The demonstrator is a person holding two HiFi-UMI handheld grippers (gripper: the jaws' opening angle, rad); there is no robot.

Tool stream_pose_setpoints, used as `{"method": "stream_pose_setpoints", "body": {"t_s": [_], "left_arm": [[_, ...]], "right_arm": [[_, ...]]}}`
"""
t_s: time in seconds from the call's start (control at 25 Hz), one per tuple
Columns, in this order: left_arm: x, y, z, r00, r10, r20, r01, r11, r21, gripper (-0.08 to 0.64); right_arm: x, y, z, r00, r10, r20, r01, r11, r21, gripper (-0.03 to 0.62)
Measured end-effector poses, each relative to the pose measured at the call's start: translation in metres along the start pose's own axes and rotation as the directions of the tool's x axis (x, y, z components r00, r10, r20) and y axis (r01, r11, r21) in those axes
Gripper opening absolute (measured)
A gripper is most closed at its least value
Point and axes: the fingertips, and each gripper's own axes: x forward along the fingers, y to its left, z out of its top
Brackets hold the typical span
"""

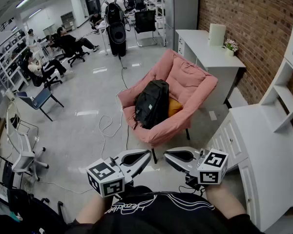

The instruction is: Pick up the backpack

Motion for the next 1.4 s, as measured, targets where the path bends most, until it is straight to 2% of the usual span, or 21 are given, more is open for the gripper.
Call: {"method": "stream_pose_setpoints", "body": {"t_s": [0.28,0.6,0.72,0.88,1.04,1.4], "left_arm": [[-0.02,0.001,-0.002,1.0,0.018,0.015,-0.018,1.0,0.0,0.002],[-0.038,0.026,-0.007,0.997,0.071,0.033,-0.068,0.996,-0.065,0.003],[-0.042,0.046,-0.016,0.995,0.092,0.03,-0.089,0.991,-0.099,0.003],[-0.04,0.084,-0.024,0.994,0.108,0.018,-0.105,0.985,-0.136,0.003],[-0.035,0.14,-0.021,0.994,0.111,-0.008,-0.11,0.977,-0.181,0.003],[-0.027,0.282,-0.009,0.994,0.035,-0.103,-0.06,0.966,-0.251,0.002]], "right_arm": [[0.012,0.014,-0.002,1.0,0.011,-0.005,-0.011,1.0,-0.007,0.005],[0.037,0.006,-0.004,0.999,0.034,0.006,-0.035,0.998,0.051,0.005],[0.053,-0.006,-0.015,0.999,0.02,-0.025,-0.019,0.998,0.054,0.006],[0.079,-0.032,-0.022,0.998,0.011,-0.056,-0.006,0.997,0.077,0.006],[0.118,-0.066,-0.017,0.997,0.006,-0.072,0.002,0.993,0.114,0.006],[0.22,-0.159,-0.016,0.992,-0.097,-0.079,0.114,0.963,0.244,0.006]]}}
